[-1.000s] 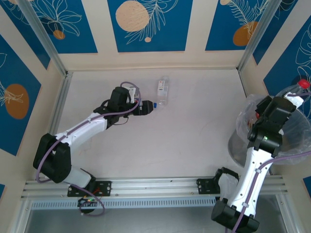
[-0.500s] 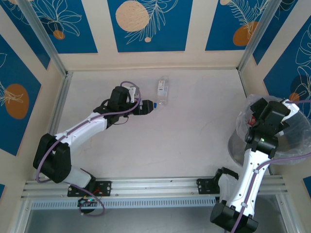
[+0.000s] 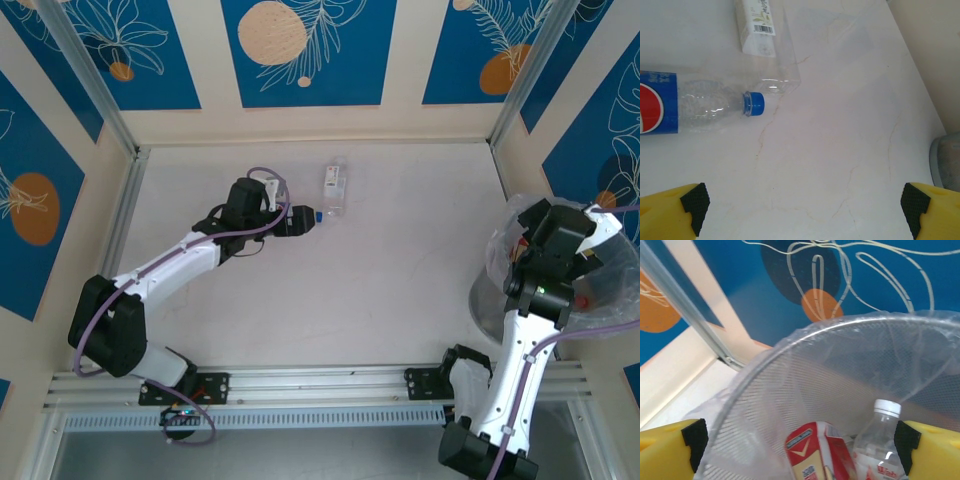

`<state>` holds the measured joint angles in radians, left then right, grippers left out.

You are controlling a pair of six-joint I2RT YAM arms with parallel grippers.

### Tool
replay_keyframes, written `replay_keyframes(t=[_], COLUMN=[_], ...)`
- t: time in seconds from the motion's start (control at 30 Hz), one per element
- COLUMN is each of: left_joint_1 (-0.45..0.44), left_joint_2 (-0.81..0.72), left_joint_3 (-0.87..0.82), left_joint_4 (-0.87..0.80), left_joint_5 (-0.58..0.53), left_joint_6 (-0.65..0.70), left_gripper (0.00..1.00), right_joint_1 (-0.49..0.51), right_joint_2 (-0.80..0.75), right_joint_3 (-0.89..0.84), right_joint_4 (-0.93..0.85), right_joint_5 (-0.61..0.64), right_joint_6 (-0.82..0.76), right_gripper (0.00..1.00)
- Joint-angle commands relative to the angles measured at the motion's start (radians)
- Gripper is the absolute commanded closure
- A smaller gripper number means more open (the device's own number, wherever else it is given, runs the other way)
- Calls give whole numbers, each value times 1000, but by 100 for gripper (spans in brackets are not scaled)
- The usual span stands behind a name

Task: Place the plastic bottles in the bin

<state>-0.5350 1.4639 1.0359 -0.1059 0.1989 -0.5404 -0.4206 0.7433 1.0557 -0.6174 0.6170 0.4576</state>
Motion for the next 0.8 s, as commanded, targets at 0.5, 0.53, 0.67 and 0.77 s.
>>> replay_keyframes(t=[0.5, 0.53, 0.67, 0.77], left_joint_1=[21, 20, 20, 20], left_joint_2=[59, 70, 115, 139], left_joint_3=[93, 103, 145, 157], left_joint_4=[-219, -230, -331, -331], left_joint_5=[-248, -249, -328, -356], left_joint_6=[-157, -182, -354, -430], left_gripper=[1, 0, 0, 0], right_joint_1=[340, 363, 413, 433], right_joint_2=[105, 116, 121, 114], right_joint_3=[84, 82, 29, -33], right_joint_4=[96, 99, 161, 248], right_joint_5=[-512, -516, -614, -710], right_joint_6=[-10, -10, 13, 44], right_gripper=[0, 0, 0, 0])
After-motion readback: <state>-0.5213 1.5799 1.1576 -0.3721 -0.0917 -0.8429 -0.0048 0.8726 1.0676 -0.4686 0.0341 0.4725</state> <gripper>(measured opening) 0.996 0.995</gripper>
